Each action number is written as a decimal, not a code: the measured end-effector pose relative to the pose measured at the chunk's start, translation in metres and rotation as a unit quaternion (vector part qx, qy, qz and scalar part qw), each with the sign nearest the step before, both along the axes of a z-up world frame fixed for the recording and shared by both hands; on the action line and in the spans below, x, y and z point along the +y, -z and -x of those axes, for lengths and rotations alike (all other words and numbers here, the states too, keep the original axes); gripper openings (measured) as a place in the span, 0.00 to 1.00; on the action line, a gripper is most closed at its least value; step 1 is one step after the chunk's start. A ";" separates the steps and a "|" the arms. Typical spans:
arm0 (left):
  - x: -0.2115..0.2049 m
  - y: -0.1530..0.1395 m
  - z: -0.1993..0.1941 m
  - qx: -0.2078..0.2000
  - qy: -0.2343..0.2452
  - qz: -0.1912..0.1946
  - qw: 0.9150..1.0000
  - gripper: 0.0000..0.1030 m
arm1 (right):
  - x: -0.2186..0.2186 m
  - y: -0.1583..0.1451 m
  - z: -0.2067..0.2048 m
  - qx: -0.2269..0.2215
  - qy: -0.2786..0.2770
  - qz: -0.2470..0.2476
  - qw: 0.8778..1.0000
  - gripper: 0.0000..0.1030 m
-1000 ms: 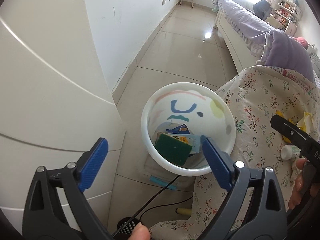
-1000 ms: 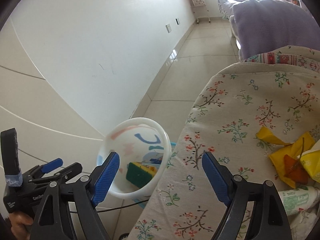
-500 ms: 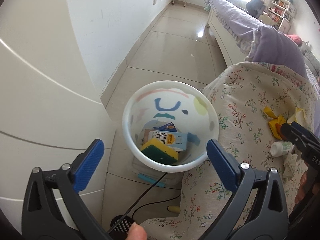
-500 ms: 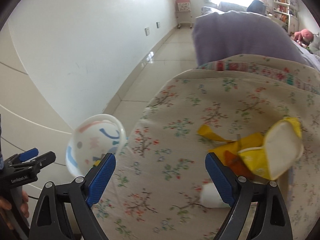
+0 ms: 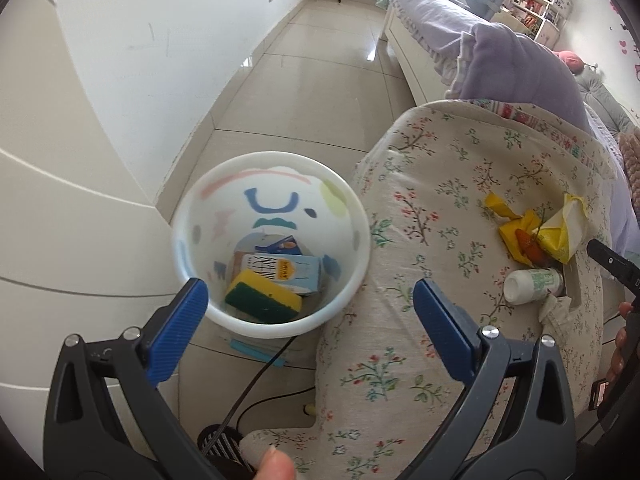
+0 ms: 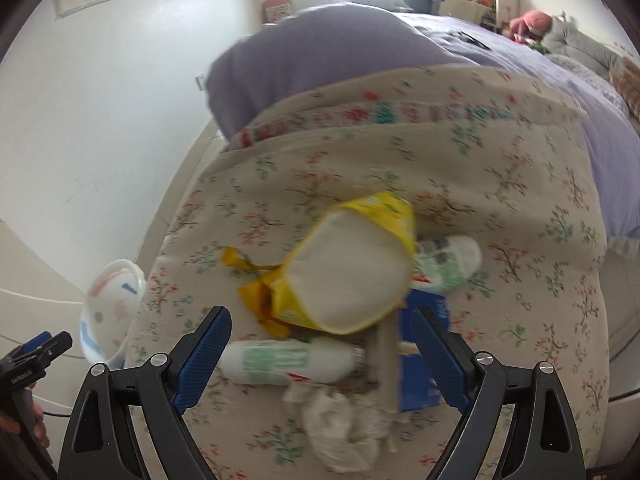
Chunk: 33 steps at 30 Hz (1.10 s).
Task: Collect trash
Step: 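Grasp the blue biscuit box on the bed with the right tool, then grasp the yellow-white wrapper with left tool while right tool holds the blue box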
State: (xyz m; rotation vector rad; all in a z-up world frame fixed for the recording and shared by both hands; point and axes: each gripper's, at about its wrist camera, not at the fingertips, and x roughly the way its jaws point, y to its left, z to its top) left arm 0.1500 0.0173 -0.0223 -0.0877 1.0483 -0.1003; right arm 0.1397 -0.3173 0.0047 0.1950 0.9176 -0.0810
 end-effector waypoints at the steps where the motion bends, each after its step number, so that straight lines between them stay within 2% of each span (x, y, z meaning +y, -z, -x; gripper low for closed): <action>1: -0.004 0.000 -0.001 0.002 0.003 0.003 1.000 0.99 | -0.008 0.003 0.002 0.005 0.004 -0.006 1.000 0.90; 10: -0.039 0.001 -0.001 0.007 0.030 0.014 0.999 0.99 | -0.065 0.030 0.008 0.049 0.024 -0.045 0.997 0.90; 16: -0.060 0.004 -0.002 0.012 0.044 0.015 0.999 0.99 | -0.080 0.052 0.006 0.079 0.018 -0.081 0.993 0.89; 19: -0.071 0.005 -0.003 0.014 0.050 0.019 0.998 0.99 | -0.084 0.064 0.005 0.094 0.017 -0.103 0.990 0.85; 20: -0.074 0.005 -0.003 0.015 0.052 0.021 0.998 0.99 | -0.085 0.068 0.005 0.099 0.017 -0.110 0.989 0.82; 21: -0.079 0.005 -0.003 0.015 0.054 0.024 0.998 0.99 | -0.086 0.073 0.005 0.105 0.018 -0.119 0.987 0.70; 22: -0.084 0.005 -0.003 0.016 0.057 0.028 0.998 0.99 | -0.090 0.076 0.005 0.111 0.015 -0.128 0.985 0.64; 23: -0.087 0.005 -0.003 0.016 0.059 0.031 0.998 0.99 | -0.091 0.078 0.005 0.116 0.012 -0.138 0.984 0.59; 24: -0.091 0.005 -0.003 0.016 0.062 0.034 0.997 0.99 | -0.092 0.079 0.006 0.115 0.012 -0.142 0.983 0.59; 29: -0.120 0.005 -0.001 0.015 0.083 0.040 0.996 0.99 | -0.099 0.065 0.018 0.100 0.017 -0.125 0.987 0.59; 33: -0.146 0.003 0.002 0.002 0.107 0.034 0.994 0.99 | -0.113 0.054 0.031 0.096 0.048 -0.093 0.990 0.59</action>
